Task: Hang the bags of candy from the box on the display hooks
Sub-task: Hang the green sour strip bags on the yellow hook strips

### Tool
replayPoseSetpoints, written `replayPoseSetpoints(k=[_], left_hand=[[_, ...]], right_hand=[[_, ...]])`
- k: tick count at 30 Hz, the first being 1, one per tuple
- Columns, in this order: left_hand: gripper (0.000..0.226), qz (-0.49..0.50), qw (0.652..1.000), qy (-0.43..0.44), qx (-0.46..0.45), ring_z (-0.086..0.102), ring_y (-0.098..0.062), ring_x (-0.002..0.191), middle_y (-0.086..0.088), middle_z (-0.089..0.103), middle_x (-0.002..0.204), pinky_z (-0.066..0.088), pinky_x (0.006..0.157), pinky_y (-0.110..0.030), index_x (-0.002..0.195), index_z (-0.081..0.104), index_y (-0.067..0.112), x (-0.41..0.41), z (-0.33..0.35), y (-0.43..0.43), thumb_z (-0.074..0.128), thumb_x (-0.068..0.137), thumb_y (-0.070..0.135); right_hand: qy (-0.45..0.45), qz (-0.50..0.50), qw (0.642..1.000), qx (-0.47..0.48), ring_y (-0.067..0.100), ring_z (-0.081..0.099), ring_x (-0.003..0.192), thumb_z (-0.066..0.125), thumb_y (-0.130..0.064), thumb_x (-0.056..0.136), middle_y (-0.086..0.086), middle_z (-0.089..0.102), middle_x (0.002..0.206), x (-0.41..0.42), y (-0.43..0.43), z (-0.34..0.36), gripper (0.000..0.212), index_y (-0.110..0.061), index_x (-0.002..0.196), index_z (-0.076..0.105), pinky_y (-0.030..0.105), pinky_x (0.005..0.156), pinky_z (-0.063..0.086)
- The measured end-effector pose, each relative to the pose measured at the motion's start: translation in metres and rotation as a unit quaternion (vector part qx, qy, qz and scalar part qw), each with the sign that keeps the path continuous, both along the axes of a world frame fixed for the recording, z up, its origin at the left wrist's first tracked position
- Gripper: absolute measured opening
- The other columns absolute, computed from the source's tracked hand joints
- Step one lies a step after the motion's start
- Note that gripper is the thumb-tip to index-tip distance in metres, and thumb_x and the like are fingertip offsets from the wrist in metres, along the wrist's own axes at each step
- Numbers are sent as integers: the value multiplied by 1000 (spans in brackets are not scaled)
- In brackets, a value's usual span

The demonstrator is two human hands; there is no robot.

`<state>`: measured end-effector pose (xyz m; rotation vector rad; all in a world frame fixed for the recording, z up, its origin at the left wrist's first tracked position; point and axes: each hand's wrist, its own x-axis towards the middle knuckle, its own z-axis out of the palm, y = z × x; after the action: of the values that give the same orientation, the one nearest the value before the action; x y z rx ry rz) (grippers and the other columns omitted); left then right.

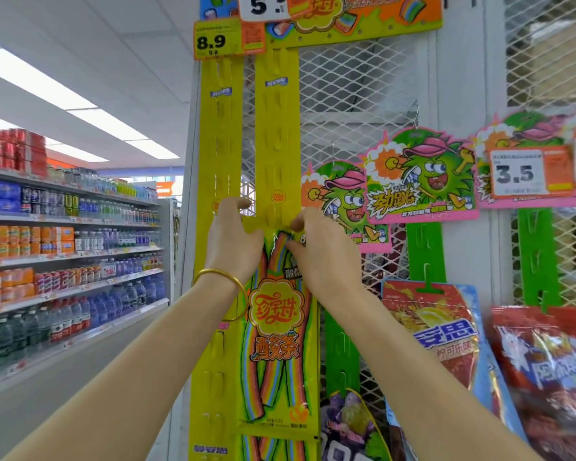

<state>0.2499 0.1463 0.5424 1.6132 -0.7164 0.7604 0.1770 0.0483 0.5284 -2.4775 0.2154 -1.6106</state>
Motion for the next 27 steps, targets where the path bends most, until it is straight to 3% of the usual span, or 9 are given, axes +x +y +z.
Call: replayPoseSetpoints(k=[4,9,12,16,19,22,25,27], left_hand=[[51,1,1000,5,10,49,-26,114,-11,50,124,44,93,-39,130,41,14,-5,-13,1,59,83,1],[59,2,1000,-9,16,43,-17,116,-7,38,135,36,87,-23,135,35,20,-23,-37,11,62,84,6],[57,12,1000,-18,16,42,-12,117,-2,35,136,37,92,-23,133,38,24,-41,-67,21,63,84,11],[44,-47,999,-6,-10,47,3,103,5,43,123,45,83,-19,113,45,33,-66,-147,33,63,82,7],[40,-88,994,70,1,54,2,95,6,51,113,52,71,-24,106,51,32,-85,-235,43,61,82,1],[36,-121,972,188,69,56,1,82,13,55,105,48,66,-18,102,53,30,-104,-335,53,57,84,-1],[35,-128,917,343,161,53,-6,75,3,58,104,48,65,-25,96,54,26,-116,-428,67,52,84,-7],[30,-120,869,430,212,54,-11,79,-6,58,108,51,72,-32,105,56,16,-117,-463,72,55,83,-5]], right_hand=[[-18,-10,1000,-2,24,57,86,59,-24,90,1,58,108,-1,3,-5,23,-17,108,46,31,60,35],[-94,-17,995,20,21,53,86,63,-19,86,2,44,115,-21,4,-22,27,-17,110,50,27,56,33],[-104,17,994,33,18,55,77,62,-20,87,-2,44,114,-41,8,-47,23,-19,107,51,29,54,38],[-48,132,987,76,9,53,73,61,-18,86,-11,46,103,-70,20,-118,18,-25,100,52,28,64,44],[46,206,970,122,3,49,70,64,-15,83,-16,49,85,-89,29,-208,22,-31,91,51,24,67,44],[205,196,938,200,4,47,67,63,-15,83,-12,55,81,-103,28,-321,16,-28,88,56,27,67,44],[381,139,861,307,15,54,67,60,-8,82,-4,57,74,-115,18,-447,14,-21,86,58,34,67,47],[482,103,797,349,26,60,74,58,-8,84,-2,54,75,-123,11,-526,13,-20,81,52,34,66,47]])
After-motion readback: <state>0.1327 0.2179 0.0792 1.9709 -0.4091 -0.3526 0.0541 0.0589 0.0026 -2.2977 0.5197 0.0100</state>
